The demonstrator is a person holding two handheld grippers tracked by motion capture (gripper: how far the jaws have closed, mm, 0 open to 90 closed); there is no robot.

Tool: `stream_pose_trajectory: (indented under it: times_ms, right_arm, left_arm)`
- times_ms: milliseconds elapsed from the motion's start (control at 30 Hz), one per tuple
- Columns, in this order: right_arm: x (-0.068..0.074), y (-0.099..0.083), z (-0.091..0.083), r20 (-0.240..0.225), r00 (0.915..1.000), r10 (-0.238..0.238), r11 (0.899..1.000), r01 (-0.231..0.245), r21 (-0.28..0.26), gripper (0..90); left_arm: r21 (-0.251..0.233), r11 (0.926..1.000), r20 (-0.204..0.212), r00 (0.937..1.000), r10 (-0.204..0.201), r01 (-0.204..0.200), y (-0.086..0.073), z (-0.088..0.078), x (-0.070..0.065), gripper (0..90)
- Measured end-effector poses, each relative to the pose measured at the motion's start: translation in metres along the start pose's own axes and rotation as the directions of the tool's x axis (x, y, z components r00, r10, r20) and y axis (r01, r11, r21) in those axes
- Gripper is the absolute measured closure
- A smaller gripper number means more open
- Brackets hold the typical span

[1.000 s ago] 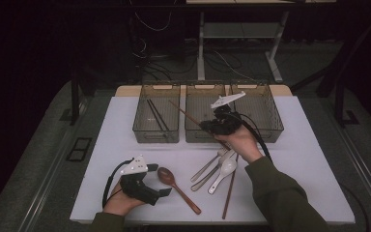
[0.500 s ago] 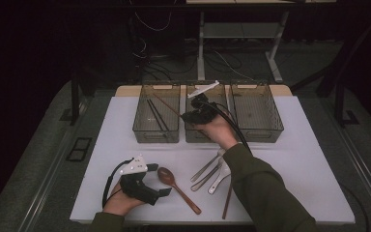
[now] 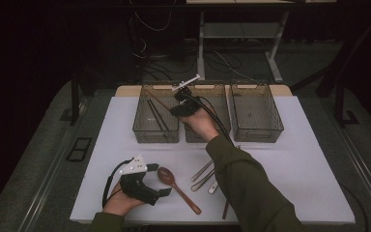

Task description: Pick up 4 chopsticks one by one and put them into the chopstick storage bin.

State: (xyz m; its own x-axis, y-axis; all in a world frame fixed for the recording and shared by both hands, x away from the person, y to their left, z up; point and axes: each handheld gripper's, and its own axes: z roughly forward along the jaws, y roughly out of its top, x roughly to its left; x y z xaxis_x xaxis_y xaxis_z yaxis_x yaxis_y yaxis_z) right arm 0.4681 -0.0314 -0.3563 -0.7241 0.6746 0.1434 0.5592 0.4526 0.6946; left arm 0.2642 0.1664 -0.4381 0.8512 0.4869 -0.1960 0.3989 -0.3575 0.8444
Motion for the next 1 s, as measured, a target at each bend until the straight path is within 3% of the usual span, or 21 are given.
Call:
stream_pose_trajectory:
  times_ms: [467, 567, 700, 1000]
  right_arm:
    - [0.001, 0.029, 0.037, 0.073, 0.9963, 0.047, 0.996, -0.052, 0.069, 84.0]
    - [0.000, 0.032, 0.042, 0.077, 0.9954, 0.057, 0.995, -0.062, 0.072, 79.6]
    - [0.000, 0.033, 0.039, 0.072, 0.9963, 0.048, 0.998, -0.052, 0.046, 67.0]
    - [0.004, 0.033, 0.023, 0.031, 0.9995, 0.003, 1.000, -0.004, 0.017, 56.9]
  left_arm:
    - [-0.013, 0.9999, 0.009, 1.0000, 0.002, -0.002, 0.001, -0.002, 0.000, 0.0]
    - [-0.014, 0.9999, 0.010, 0.9999, 0.003, -0.003, 0.001, -0.002, 0.000, 0.0]
    - [-0.013, 0.9999, 0.010, 0.9999, 0.003, -0.003, 0.001, -0.002, 0.000, 0.0]
    - [-0.008, 1.0000, 0.007, 1.0000, 0.005, -0.005, 0.001, -0.001, 0.000, 0.0]
